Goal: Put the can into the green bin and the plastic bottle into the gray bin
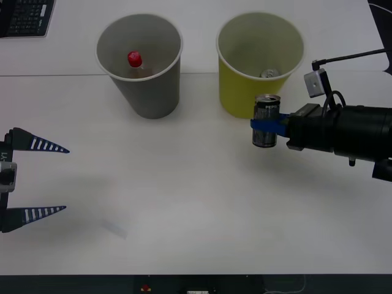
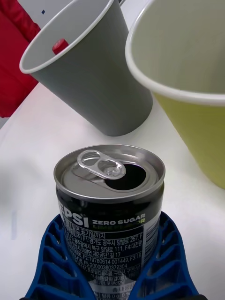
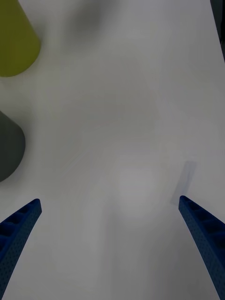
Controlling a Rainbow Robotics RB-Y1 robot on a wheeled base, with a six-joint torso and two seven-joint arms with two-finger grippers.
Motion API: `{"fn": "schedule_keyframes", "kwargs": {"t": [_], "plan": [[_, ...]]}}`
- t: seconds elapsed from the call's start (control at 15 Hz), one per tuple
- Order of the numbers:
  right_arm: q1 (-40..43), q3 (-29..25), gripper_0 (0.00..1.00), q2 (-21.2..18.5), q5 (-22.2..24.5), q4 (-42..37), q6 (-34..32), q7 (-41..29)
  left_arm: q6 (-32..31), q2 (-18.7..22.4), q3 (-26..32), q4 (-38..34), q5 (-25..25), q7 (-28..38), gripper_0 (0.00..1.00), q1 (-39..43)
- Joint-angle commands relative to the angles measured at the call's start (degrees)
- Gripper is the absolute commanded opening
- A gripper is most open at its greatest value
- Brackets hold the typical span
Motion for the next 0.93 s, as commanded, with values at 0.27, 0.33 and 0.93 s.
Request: {"fn": "schedule_keyframes", "kwargs": {"t": [0.27,0.33,0.93], "plan": [[0.0,-14.3,0.0,-0.3,1.8,-2.9,-11.6,-9.9,0.0,0.0,0.0,0.0,0.0,0.0,1.0,0.0],[-0.3,-16.7,0.0,-0.4,1.8,-2.9,-13.6,-9.9,0.0,0.0,0.0,0.0,0.0,0.0,1.0,0.0],[-12.7,-21.3,0.0,-1.2,5.5,2.8,-22.2,-10.0,0.0,0.0,0.0,0.0,0.0,0.0,1.0,0.0]]}}
